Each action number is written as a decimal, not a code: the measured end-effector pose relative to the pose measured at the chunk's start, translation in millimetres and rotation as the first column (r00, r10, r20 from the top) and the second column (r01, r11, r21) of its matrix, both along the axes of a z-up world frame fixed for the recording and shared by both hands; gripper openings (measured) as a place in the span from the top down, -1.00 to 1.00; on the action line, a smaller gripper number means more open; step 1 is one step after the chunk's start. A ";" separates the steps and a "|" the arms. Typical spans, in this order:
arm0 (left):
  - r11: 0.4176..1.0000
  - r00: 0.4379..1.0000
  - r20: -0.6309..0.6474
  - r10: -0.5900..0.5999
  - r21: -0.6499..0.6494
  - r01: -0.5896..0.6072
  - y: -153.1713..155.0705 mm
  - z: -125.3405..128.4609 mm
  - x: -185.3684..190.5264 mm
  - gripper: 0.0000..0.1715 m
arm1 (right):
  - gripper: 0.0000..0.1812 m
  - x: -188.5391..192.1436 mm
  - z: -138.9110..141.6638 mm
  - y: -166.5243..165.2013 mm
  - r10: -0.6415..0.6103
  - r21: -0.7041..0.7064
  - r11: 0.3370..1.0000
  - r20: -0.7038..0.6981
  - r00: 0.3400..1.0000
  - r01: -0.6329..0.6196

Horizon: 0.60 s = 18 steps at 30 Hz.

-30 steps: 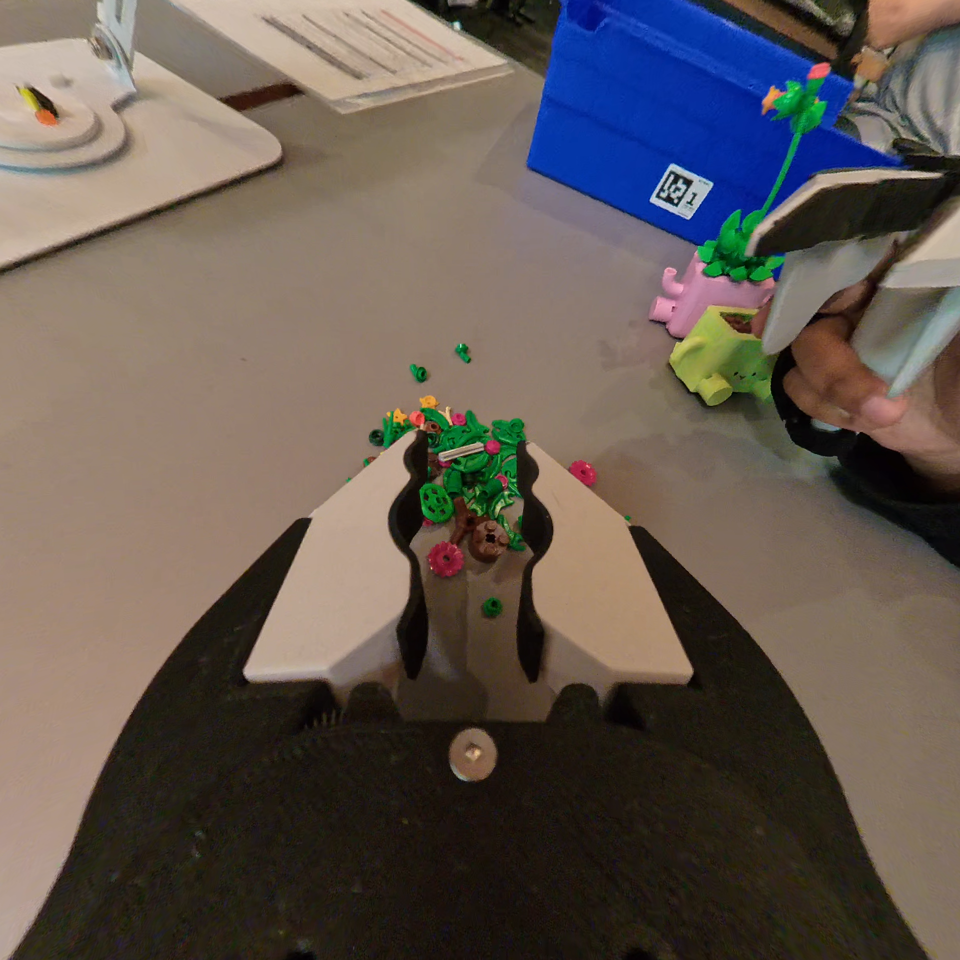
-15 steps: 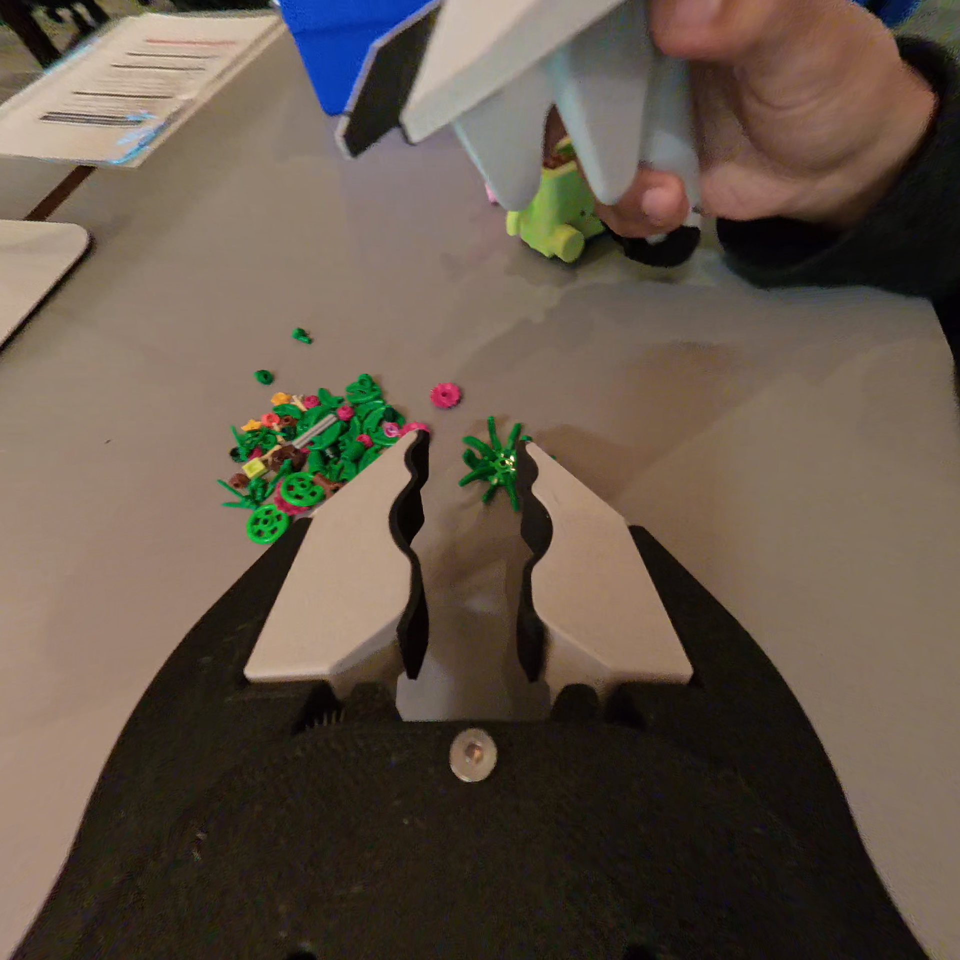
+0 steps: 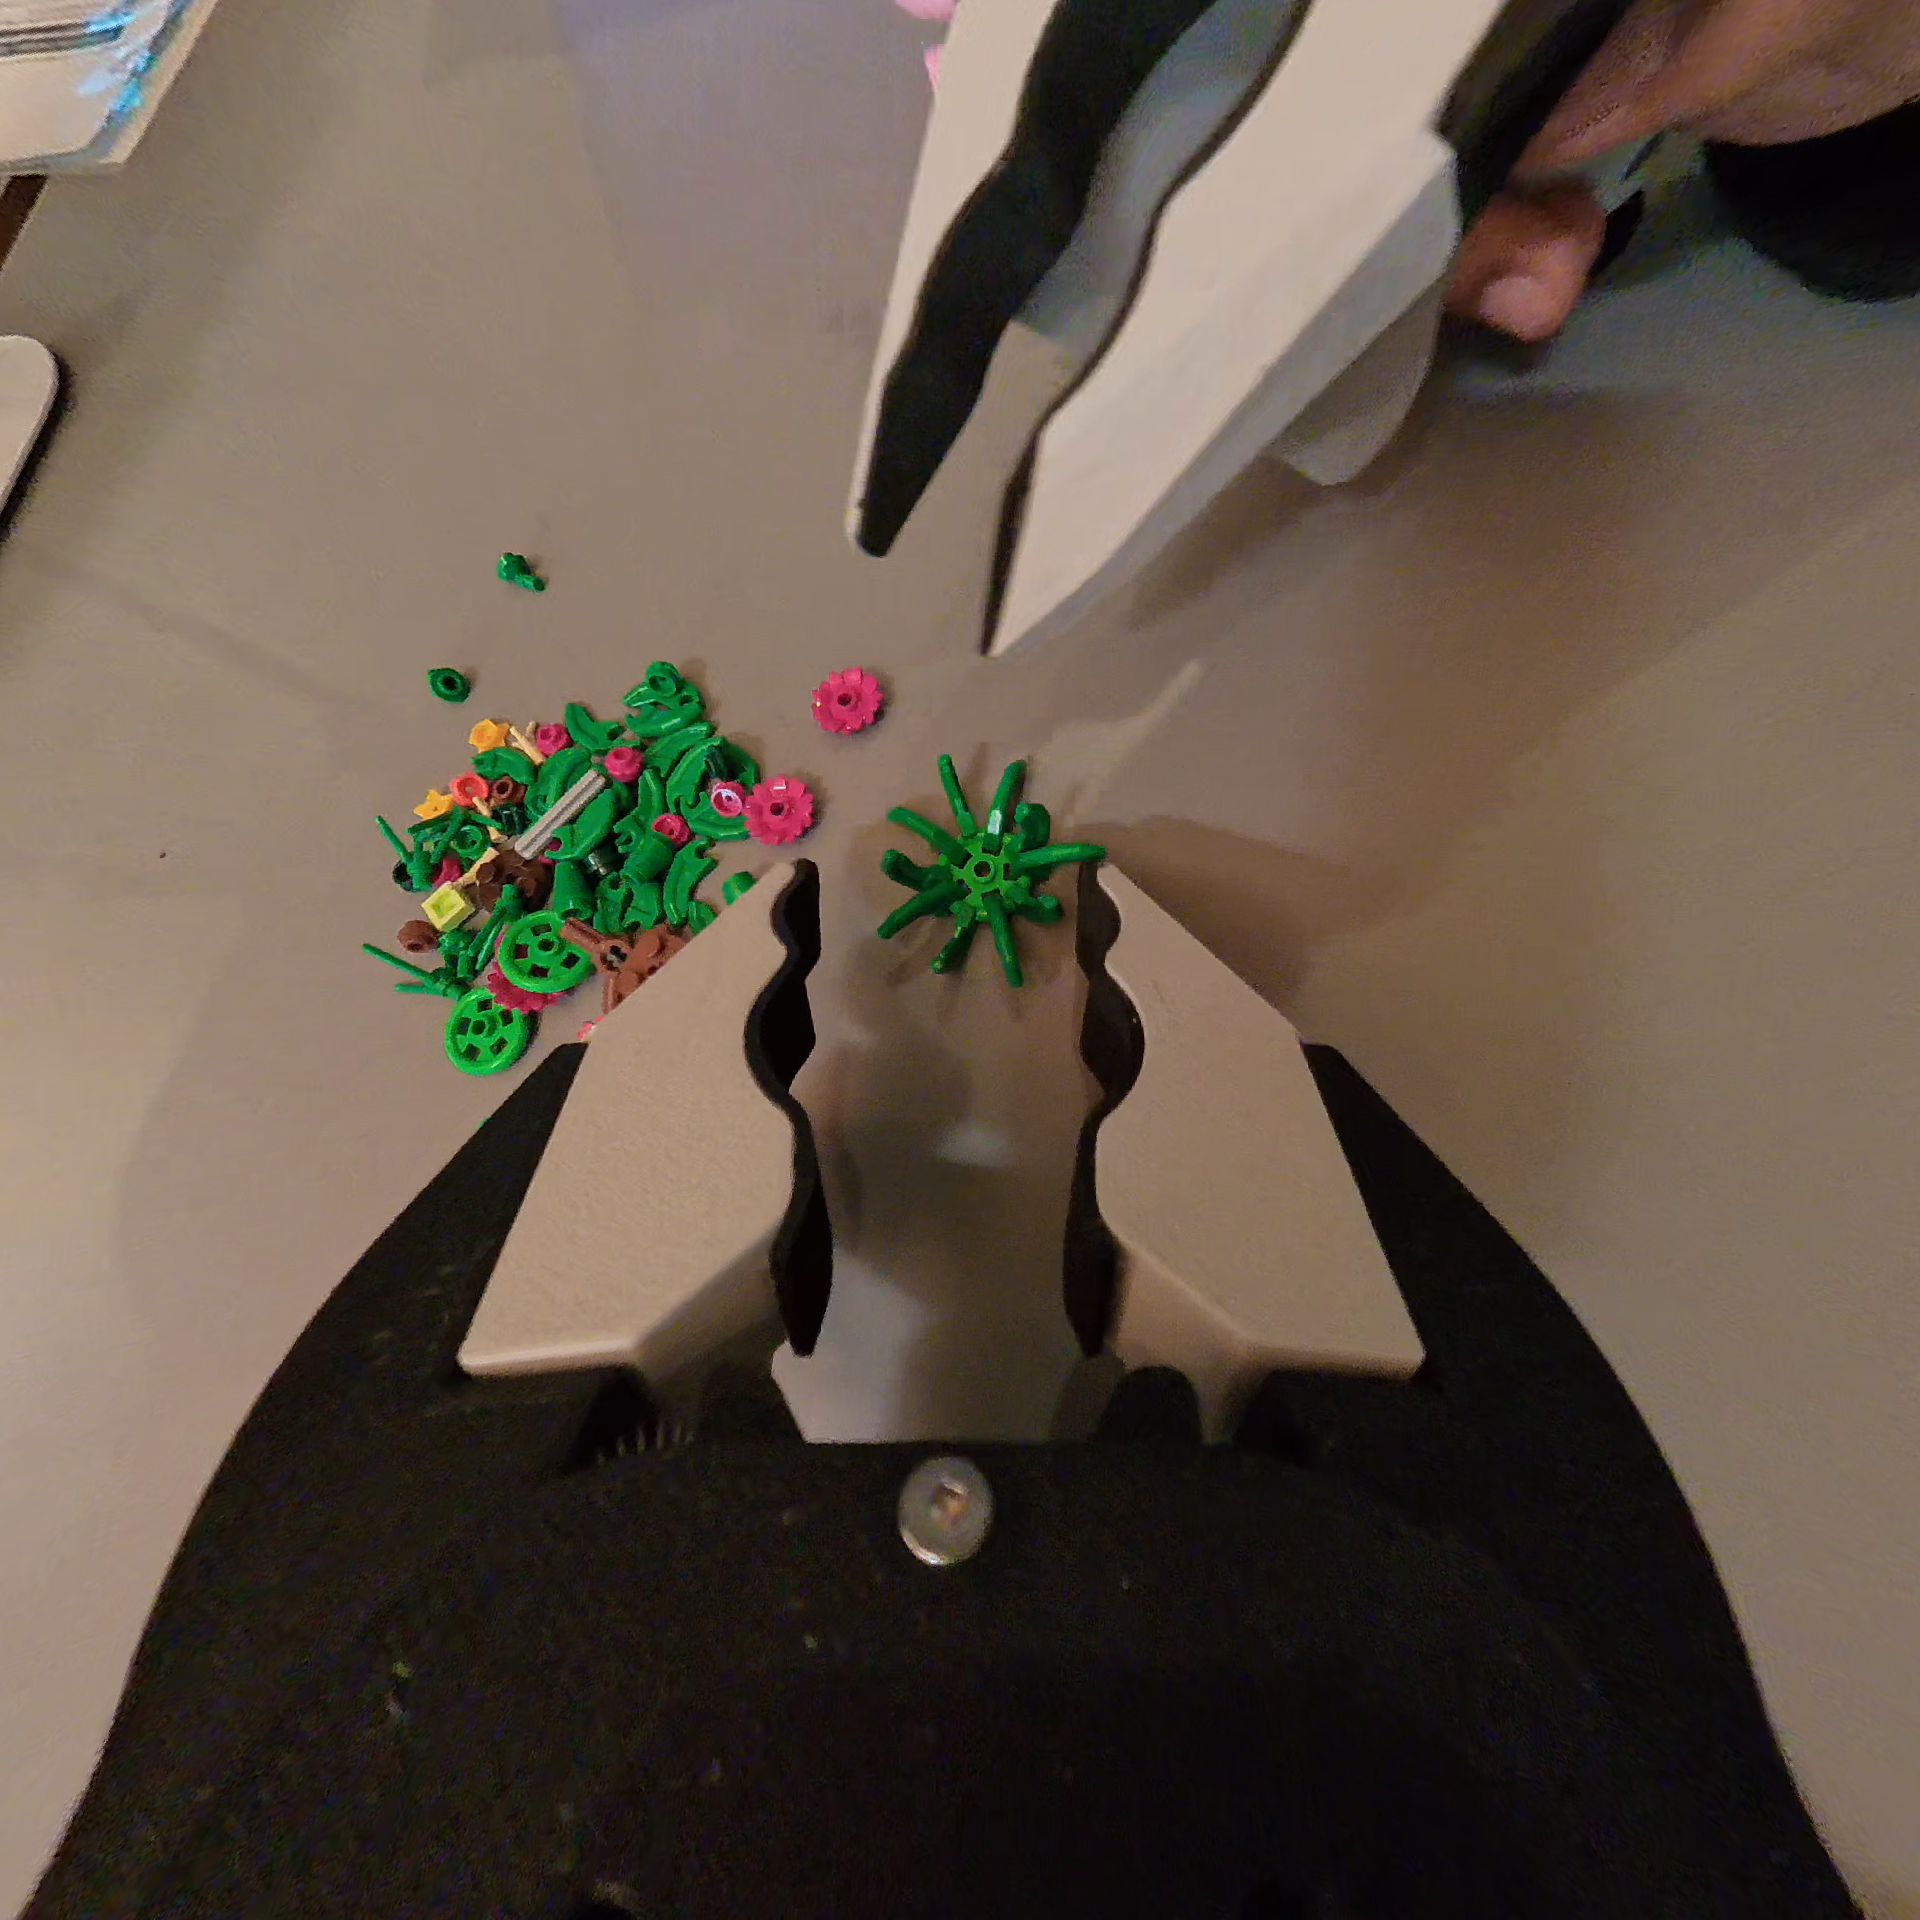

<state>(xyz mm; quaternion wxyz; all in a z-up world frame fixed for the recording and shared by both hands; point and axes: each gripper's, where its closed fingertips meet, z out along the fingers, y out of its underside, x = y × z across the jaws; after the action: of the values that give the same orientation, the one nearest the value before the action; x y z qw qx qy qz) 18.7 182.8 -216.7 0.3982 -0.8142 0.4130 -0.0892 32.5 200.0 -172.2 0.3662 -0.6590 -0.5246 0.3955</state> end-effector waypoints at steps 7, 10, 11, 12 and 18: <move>1.000 1.000 -0.004 -0.023 -0.001 0.023 -2.8 -0.5 2.4 0.63 | 0.65 1.8 -11.6 -14.0 0.047 0.043 0.998 0.078 0.996 -0.050; 0.999 1.000 0.006 -0.029 0.025 0.029 -3.6 3.2 3.1 0.64 | 0.63 0.5 -14.9 -17.5 0.062 0.058 0.996 0.101 0.993 -0.068; 0.999 0.999 0.013 -0.031 0.038 0.030 -3.9 5.4 3.3 0.64 | 0.60 -0.2 -13.1 -19.8 0.073 0.049 0.996 0.088 0.993 -0.078; 0.998 0.999 0.022 -0.030 0.059 0.029 -3.5 8.6 3.4 0.64 | 0.58 -1.0 -8.9 -22.3 0.085 0.027 0.996 0.058 0.995 -0.087; 0.942 0.992 0.108 -0.060 0.335 0.020 -1.4 47.7 11.9 0.65 | 0.46 4.2 29.2 -10.6 0.025 -0.148 0.987 -0.210 0.977 -0.057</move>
<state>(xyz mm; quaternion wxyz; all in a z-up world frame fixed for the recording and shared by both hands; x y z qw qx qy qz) 30.6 181.4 -169.1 0.5515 -0.7200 0.4147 -0.0737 36.7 189.5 -143.0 0.3589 -0.6294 -0.4652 0.5085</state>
